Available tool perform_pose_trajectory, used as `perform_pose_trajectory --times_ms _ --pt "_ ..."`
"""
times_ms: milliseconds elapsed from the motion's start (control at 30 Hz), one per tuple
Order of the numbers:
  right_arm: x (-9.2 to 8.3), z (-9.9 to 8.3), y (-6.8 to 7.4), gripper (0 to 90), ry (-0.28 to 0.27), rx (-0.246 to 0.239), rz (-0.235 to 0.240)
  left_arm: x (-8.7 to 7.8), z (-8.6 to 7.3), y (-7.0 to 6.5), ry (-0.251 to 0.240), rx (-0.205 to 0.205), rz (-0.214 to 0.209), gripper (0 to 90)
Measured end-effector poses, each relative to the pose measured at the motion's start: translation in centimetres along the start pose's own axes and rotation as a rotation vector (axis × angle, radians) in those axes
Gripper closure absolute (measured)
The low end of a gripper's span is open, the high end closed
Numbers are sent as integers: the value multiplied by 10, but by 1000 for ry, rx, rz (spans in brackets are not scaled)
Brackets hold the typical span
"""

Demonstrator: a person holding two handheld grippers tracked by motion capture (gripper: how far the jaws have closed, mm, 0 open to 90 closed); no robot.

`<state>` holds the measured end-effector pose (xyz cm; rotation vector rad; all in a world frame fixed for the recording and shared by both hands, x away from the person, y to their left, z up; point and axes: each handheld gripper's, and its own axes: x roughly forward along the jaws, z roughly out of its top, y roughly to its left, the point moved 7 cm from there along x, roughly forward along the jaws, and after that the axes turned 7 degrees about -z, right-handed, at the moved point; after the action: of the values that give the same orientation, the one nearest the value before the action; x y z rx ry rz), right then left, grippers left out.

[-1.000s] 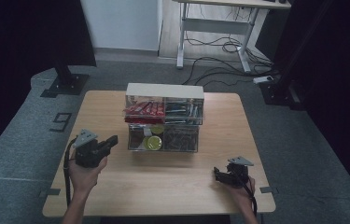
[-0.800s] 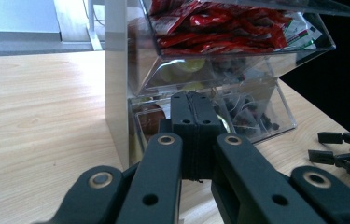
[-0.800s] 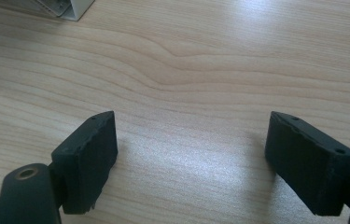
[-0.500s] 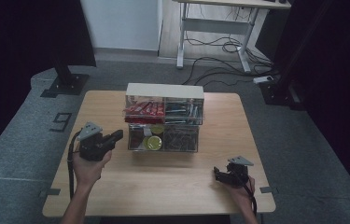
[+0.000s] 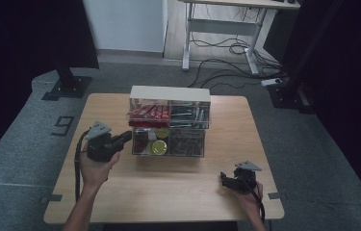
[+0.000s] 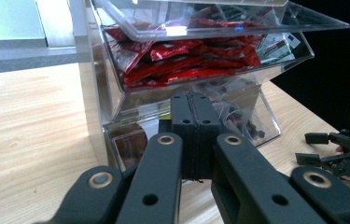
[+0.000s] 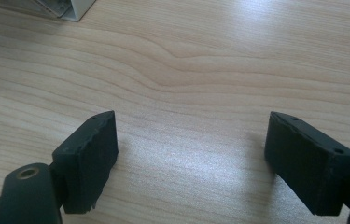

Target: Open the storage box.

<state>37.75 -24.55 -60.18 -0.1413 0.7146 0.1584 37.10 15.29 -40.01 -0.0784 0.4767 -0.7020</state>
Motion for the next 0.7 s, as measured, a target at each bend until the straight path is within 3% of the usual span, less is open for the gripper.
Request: perform_pose_trajectory --times_ms 700 --pt "0 0 0 177 0 -1 0 23 21 -5 8 0 -38 900"
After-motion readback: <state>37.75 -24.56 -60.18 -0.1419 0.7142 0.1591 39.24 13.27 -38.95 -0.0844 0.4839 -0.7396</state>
